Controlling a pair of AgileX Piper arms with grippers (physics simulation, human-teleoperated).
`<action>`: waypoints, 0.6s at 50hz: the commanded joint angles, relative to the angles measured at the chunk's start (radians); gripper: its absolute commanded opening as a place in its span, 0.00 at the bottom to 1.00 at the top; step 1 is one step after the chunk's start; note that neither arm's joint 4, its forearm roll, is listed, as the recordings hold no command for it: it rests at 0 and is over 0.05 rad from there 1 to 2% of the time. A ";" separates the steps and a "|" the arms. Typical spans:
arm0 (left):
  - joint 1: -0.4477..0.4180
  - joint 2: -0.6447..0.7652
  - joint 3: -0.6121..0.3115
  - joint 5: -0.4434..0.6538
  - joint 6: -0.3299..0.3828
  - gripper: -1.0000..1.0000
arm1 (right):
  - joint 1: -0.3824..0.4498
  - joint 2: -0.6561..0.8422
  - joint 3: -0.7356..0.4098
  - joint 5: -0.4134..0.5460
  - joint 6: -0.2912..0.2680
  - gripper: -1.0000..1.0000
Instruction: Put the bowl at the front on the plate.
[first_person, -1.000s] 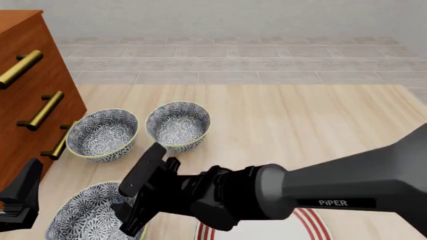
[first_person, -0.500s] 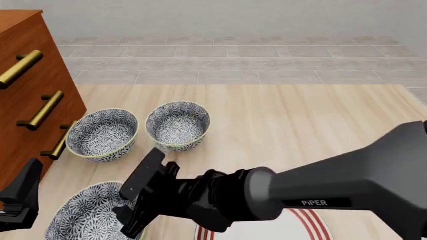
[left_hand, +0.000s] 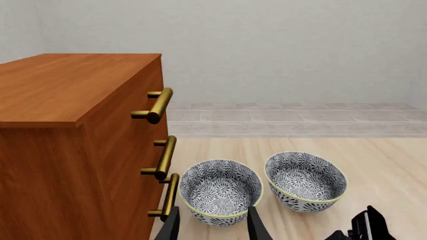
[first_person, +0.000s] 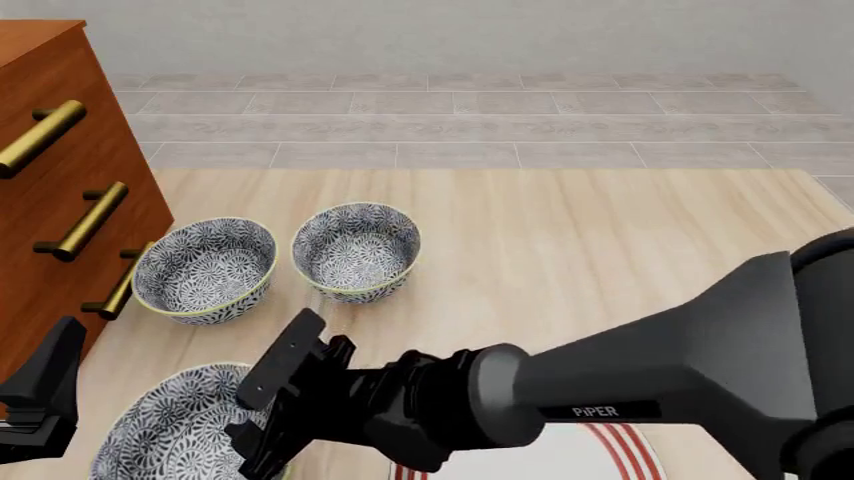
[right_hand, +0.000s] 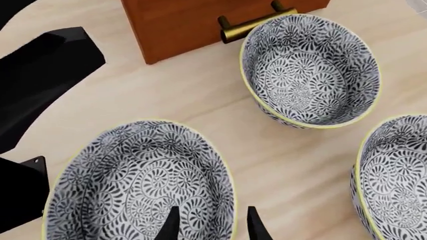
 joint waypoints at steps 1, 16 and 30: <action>0.000 0.000 0.000 0.000 0.000 1.00 | 0.003 0.025 -0.006 -0.004 0.007 1.00; 0.000 0.000 0.000 0.000 0.000 1.00 | 0.010 0.023 0.008 -0.023 0.029 0.00; 0.000 0.000 0.000 0.000 0.000 1.00 | -0.027 -0.065 0.054 -0.006 -0.005 0.00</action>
